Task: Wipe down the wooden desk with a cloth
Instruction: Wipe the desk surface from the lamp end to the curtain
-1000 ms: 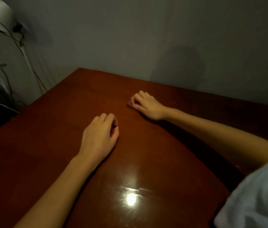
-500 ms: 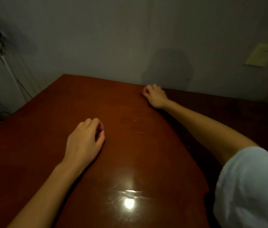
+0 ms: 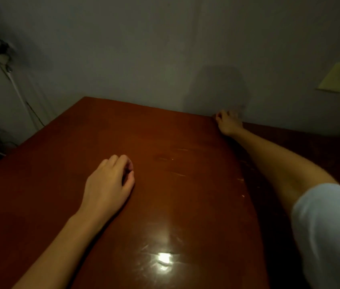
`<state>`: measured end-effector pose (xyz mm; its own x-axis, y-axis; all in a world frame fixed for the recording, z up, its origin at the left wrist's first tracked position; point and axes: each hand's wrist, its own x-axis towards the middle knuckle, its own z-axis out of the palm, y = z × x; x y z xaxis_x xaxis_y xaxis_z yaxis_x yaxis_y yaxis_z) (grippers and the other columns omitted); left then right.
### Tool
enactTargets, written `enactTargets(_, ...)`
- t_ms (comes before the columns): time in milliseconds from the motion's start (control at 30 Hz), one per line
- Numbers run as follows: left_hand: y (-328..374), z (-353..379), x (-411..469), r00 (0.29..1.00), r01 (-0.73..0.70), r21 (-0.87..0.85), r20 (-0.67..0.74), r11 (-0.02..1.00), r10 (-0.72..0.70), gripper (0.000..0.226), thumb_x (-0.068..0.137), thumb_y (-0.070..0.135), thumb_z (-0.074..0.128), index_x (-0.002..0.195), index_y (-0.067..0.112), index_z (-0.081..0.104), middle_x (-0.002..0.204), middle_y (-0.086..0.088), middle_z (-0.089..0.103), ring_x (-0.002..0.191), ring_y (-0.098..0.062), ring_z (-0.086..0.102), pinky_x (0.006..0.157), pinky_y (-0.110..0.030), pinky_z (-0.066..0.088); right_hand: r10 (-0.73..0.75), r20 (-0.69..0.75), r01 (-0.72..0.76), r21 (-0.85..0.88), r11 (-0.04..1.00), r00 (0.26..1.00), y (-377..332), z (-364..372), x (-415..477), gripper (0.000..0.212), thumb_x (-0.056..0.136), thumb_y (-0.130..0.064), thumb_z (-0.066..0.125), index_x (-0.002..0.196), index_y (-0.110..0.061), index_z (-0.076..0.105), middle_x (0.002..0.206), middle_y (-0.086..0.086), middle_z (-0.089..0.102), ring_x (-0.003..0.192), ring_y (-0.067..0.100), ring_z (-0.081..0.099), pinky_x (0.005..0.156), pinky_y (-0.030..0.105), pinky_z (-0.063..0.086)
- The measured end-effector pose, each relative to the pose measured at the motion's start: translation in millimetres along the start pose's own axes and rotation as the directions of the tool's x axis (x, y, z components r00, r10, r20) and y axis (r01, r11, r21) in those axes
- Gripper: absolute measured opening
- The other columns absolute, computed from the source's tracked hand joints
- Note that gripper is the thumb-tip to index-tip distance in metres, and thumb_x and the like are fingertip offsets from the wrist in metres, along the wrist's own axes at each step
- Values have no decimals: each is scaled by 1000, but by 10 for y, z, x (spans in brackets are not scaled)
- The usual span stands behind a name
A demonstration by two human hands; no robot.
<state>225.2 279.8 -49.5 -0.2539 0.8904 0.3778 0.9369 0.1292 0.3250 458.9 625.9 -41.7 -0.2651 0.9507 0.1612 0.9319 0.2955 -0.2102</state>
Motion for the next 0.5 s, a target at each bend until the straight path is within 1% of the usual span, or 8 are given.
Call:
enactTargets(67,-2,-8,3,1000,3,0,-3,1000,-3,7,91,26,54,92,28,48,85,12,47,77,-8,46,50,-16,28,-52,21,52,34,998,998,-314,48,-17,35,101,-34,33,126,-13,45,135,21,40,126,37,35,104,43,28)
enactTargets(133,-2,-12,1,1000,4,-4,1,1000,-4,6,92,27,54,93,28,49,86,12,47,78,-7,46,51,-16,28,-199,64,194,78,978,978,-546,73,-199,32,100,-37,36,119,-15,49,127,18,44,118,35,41,98,41,31)
enactTargets(233,-12,-12,-7,1000,5,-6,-2,1000,-5,5,92,27,55,94,27,51,86,12,48,78,-7,47,51,-16,30,-482,96,469,128,874,871,-546,22,-671,34,94,-47,34,104,-19,50,111,9,47,102,27,44,90,38,34)
enactTargets(300,-15,-6,-9,1000,1,-7,1,1000,-1,5,92,27,55,93,27,51,86,12,48,78,-7,47,52,-18,32,-571,91,557,141,818,816,-235,-18,-852,39,90,-51,30,101,-19,51,107,6,48,97,22,44,88,37,34)
enactTargets(333,-15,1,-11,1000,4,-7,1,1000,-4,5,92,27,55,93,28,50,86,11,48,78,-8,47,52,-19,32,-552,78,540,131,831,830,-31,-50,-838,41,89,-52,30,101,-19,52,108,7,49,98,23,45,88,37,34)
enactTargets(367,-10,-1,-10,1000,6,-4,3,1000,-6,5,92,27,54,93,28,50,86,11,48,79,-8,47,52,-19,31,-486,60,478,109,872,872,181,-84,-767,41,90,-51,31,102,-19,52,110,9,50,101,26,46,90,38,34)
enactTargets(433,-2,5,-5,1000,7,1,3,1000,-7,5,92,27,54,94,28,50,87,11,48,79,-8,47,52,-18,30,-265,54,263,48,964,963,515,-138,-526,30,98,-40,36,109,-17,51,120,14,49,111,32,44,95,41,34)
enactTargets(500,4,3,2,1000,4,6,-3,1000,-4,5,92,27,54,93,28,49,86,11,48,78,-9,47,52,-18,32,-68,41,69,-12,998,997,595,-132,-270,29,102,-32,33,119,-14,47,132,19,43,121,36,39,101,43,31)
